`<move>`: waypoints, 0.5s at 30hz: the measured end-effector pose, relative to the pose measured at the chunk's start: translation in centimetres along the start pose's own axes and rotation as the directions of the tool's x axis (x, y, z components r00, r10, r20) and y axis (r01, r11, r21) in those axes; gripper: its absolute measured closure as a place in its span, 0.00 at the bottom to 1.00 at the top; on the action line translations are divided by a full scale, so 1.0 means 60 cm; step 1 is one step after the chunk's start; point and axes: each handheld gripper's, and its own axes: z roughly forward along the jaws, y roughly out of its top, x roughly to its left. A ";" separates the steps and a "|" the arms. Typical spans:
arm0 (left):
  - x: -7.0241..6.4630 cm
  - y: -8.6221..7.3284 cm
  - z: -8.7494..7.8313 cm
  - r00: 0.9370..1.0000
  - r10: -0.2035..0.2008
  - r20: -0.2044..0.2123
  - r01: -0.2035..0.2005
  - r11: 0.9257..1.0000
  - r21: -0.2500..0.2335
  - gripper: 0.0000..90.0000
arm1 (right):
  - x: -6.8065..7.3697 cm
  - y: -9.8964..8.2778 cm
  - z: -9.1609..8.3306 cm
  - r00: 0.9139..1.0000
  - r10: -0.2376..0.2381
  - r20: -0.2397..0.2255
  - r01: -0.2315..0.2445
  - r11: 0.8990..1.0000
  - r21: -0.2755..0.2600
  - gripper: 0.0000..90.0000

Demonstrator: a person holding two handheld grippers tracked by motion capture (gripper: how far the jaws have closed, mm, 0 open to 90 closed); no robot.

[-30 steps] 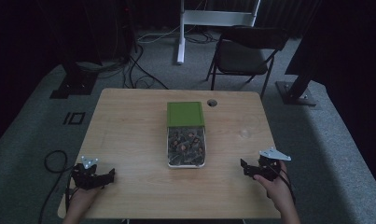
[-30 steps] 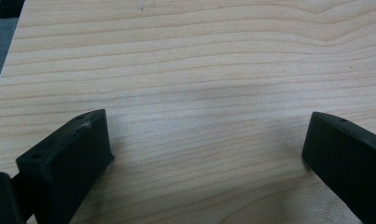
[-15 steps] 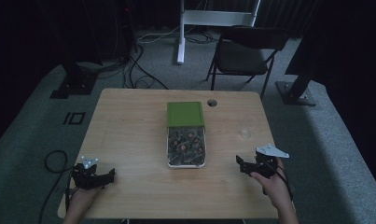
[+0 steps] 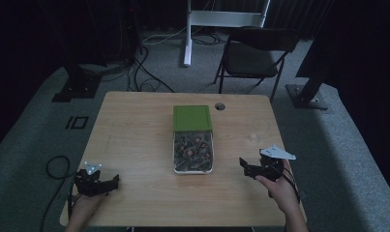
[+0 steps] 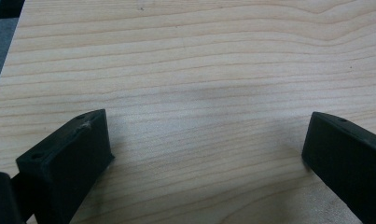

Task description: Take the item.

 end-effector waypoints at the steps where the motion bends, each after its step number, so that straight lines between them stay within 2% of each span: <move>1: 0.000 0.000 0.000 1.000 0.000 0.000 0.000 1.000 0.000 0.02 | 0.002 0.003 0.000 1.000 -0.005 -0.001 0.005 1.000 -0.002 0.13; 10: 0.000 0.000 0.000 1.000 0.000 0.000 0.000 1.000 0.000 0.02 | 0.024 0.022 0.003 0.999 -0.033 -0.038 0.032 0.999 -0.021 0.13; 15: 0.000 0.000 0.000 1.000 0.000 0.000 0.000 1.000 0.000 0.02 | 0.034 0.028 0.005 0.998 -0.033 -0.055 0.032 0.999 -0.024 0.13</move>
